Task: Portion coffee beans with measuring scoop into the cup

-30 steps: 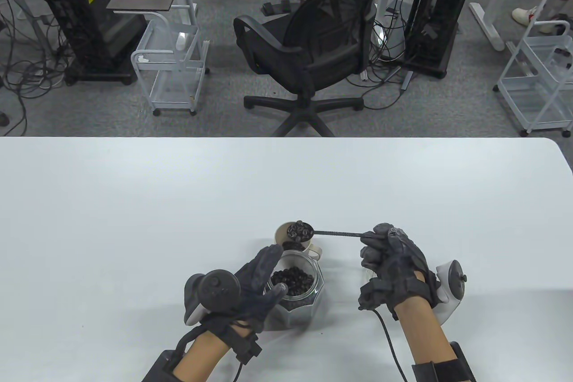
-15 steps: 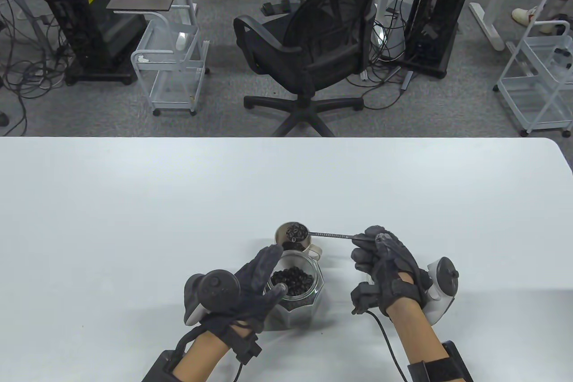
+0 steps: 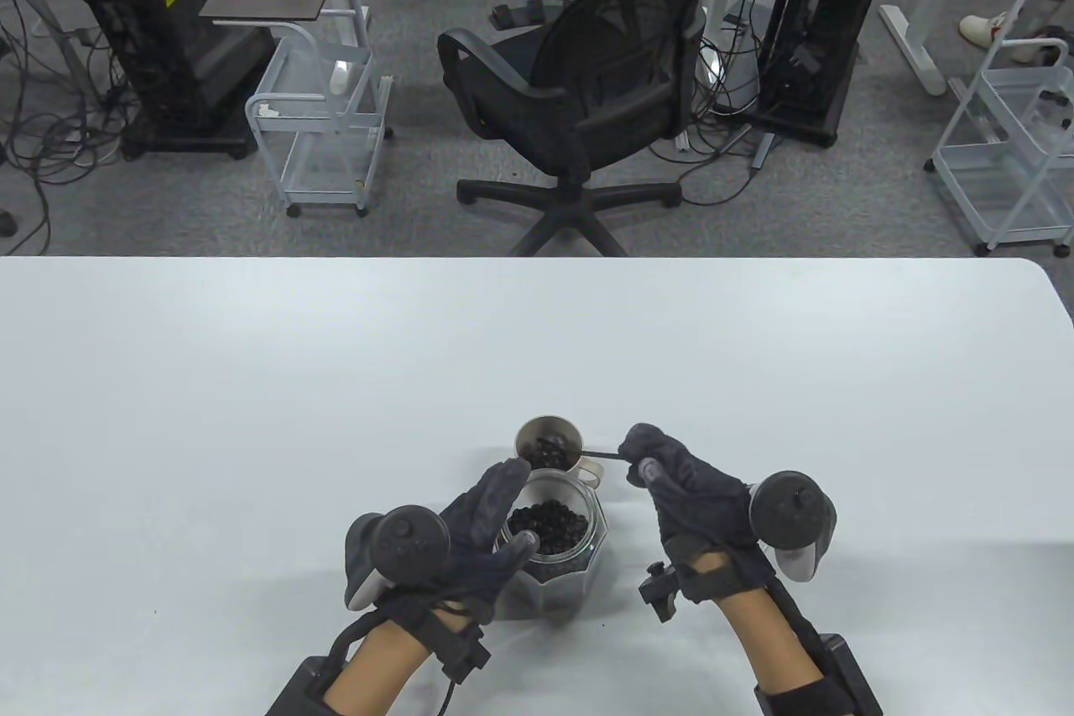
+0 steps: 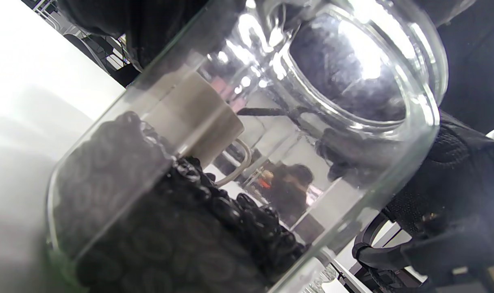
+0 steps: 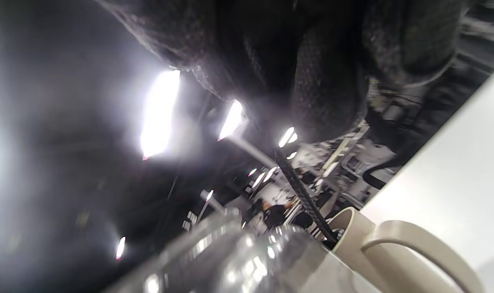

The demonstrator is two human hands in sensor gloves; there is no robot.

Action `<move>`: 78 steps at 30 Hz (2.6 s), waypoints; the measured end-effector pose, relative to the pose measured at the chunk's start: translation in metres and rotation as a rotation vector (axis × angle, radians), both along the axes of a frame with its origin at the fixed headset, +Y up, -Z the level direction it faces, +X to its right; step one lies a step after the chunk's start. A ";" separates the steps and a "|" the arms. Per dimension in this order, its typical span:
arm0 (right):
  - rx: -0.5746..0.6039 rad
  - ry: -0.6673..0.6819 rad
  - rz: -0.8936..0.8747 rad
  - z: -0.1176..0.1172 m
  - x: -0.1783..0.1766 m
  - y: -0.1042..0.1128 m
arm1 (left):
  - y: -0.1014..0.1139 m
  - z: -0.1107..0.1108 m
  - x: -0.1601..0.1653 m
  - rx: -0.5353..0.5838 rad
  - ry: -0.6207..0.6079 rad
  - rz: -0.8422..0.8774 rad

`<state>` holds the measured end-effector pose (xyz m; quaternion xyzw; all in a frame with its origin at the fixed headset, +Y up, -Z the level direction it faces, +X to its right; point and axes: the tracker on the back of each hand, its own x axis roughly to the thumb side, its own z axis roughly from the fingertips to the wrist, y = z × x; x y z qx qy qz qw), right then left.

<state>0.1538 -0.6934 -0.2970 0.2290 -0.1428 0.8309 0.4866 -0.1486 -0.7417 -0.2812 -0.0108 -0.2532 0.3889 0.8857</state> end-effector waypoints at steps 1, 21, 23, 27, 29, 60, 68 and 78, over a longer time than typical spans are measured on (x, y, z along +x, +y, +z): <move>0.040 0.006 0.055 0.003 -0.004 0.003 | 0.000 0.000 0.000 -0.001 0.000 0.000; -0.100 -0.161 -0.417 -0.001 0.024 -0.006 | 0.000 0.000 0.000 -0.003 -0.002 -0.003; -0.147 -0.176 -0.522 -0.001 0.029 -0.009 | 0.000 0.000 0.000 -0.005 -0.002 -0.006; -0.226 -0.185 -0.697 -0.001 0.038 -0.013 | 0.000 0.000 0.000 -0.005 -0.003 -0.001; -0.256 -0.193 -0.779 0.000 0.042 -0.014 | 0.000 0.000 0.000 -0.001 -0.001 -0.001; 0.239 0.026 -0.046 0.031 -0.018 0.038 | 0.000 0.000 0.000 -0.008 0.001 -0.006; 0.278 0.073 0.183 0.036 -0.038 0.034 | 0.000 0.000 0.000 -0.005 0.002 -0.003; 0.143 0.108 0.163 0.031 -0.045 0.026 | 0.000 0.000 -0.001 -0.007 0.000 -0.005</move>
